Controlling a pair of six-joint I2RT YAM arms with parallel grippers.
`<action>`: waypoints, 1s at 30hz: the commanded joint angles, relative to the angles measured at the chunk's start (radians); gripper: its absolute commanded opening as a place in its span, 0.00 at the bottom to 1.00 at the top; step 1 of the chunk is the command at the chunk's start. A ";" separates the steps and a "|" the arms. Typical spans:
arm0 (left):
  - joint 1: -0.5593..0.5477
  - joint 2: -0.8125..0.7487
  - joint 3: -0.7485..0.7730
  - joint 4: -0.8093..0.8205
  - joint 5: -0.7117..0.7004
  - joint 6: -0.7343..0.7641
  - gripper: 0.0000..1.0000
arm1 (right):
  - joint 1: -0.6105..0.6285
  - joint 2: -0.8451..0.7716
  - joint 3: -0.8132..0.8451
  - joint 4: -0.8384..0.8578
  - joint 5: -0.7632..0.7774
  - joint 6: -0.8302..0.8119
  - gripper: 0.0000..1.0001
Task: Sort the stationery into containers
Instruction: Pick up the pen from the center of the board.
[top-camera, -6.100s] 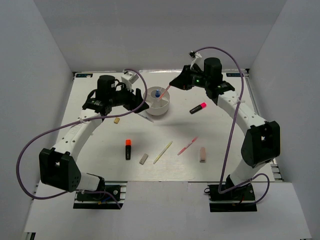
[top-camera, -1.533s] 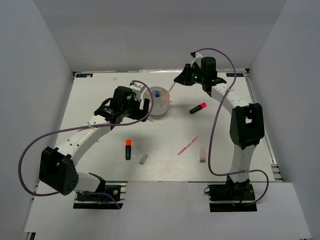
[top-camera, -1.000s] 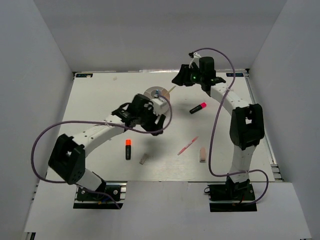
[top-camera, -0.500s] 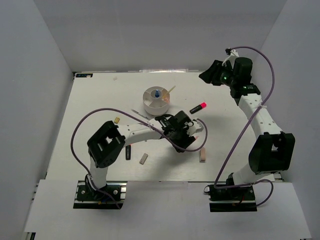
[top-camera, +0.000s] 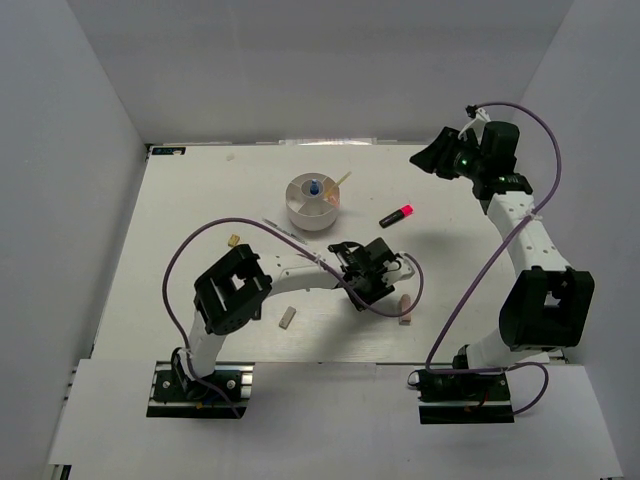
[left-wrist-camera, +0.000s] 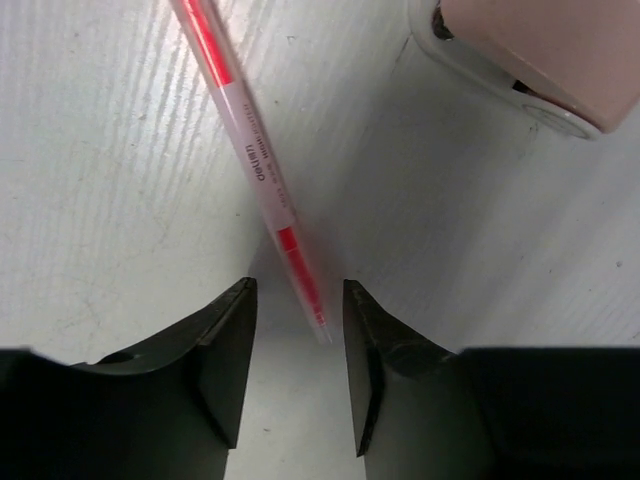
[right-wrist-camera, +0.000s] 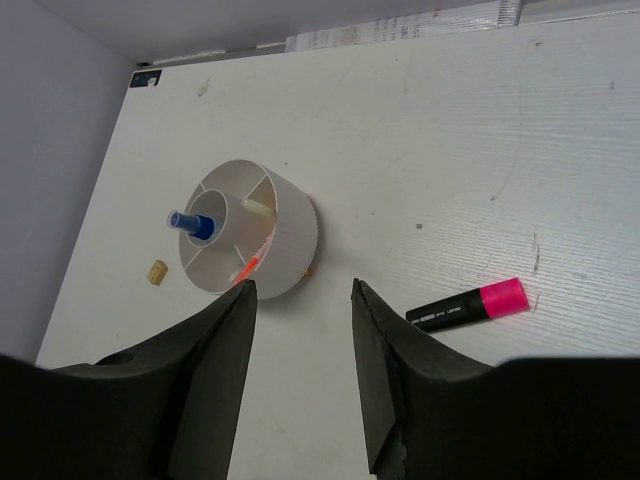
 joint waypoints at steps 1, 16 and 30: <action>-0.011 -0.007 0.004 0.015 -0.030 -0.005 0.49 | -0.014 -0.045 -0.006 0.021 -0.030 0.009 0.48; 0.075 -0.241 -0.218 0.069 -0.099 -0.075 0.00 | -0.046 -0.077 -0.074 0.001 -0.154 -0.026 0.46; 0.262 -0.567 -0.229 0.138 0.127 -0.239 0.00 | 0.073 -0.106 -0.235 0.216 -0.410 0.220 0.70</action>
